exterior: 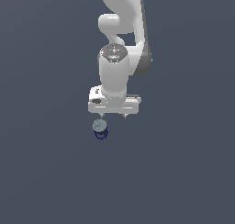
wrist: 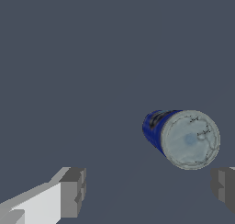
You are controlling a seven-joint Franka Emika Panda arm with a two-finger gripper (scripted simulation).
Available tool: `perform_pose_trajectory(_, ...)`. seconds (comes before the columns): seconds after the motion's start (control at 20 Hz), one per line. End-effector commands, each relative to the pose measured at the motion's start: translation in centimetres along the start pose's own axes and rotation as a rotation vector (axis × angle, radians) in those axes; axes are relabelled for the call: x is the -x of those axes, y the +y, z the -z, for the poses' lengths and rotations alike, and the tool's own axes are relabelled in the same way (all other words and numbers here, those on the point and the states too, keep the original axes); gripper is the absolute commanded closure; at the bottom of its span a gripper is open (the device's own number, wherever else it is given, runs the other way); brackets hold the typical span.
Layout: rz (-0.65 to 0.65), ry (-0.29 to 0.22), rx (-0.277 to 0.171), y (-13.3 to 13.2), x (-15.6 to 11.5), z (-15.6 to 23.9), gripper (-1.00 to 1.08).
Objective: Pick up the object and move it to a goal position.
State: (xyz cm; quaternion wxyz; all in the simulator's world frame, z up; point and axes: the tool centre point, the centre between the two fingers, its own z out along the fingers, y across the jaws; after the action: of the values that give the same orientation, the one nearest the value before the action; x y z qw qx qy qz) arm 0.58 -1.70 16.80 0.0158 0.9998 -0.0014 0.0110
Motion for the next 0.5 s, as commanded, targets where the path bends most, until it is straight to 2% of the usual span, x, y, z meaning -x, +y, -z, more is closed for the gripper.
perform_pose_trajectory(0.0, 0.0, 0.0, 0.0, 0.0, 0.0, 0.0, -0.92)
perform_pose_trajectory(0.45, 0.051, 0.039, -0.019, -2.0, -1.1, 2.3, -0.92)
